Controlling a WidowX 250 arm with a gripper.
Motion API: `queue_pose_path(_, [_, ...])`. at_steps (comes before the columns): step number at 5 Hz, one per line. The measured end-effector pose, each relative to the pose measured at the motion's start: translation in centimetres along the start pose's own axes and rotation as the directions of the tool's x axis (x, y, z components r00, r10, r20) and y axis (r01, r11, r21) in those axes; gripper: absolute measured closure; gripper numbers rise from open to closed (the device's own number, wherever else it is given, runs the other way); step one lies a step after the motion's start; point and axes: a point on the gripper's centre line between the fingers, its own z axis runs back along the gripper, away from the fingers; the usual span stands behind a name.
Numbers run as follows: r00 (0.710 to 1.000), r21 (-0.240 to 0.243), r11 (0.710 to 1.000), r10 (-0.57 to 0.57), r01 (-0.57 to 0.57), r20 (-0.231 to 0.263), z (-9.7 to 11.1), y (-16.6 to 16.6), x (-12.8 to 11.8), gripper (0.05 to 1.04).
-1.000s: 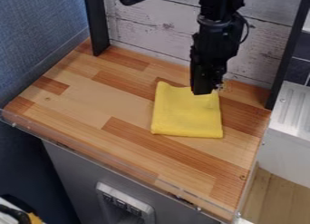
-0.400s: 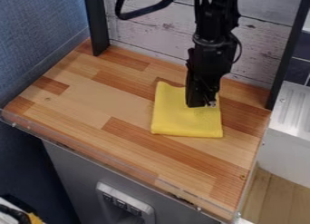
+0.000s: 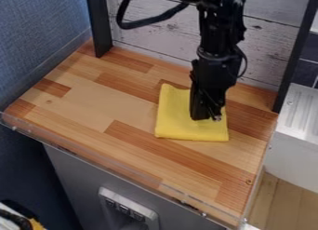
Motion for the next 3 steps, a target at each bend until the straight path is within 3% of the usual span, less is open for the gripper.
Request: queue_pose_path(3, [0.999, 0.019, 1.000, 0.022, -0.023, 0.046, -0.96, -1.12, 0.86, 1.020])
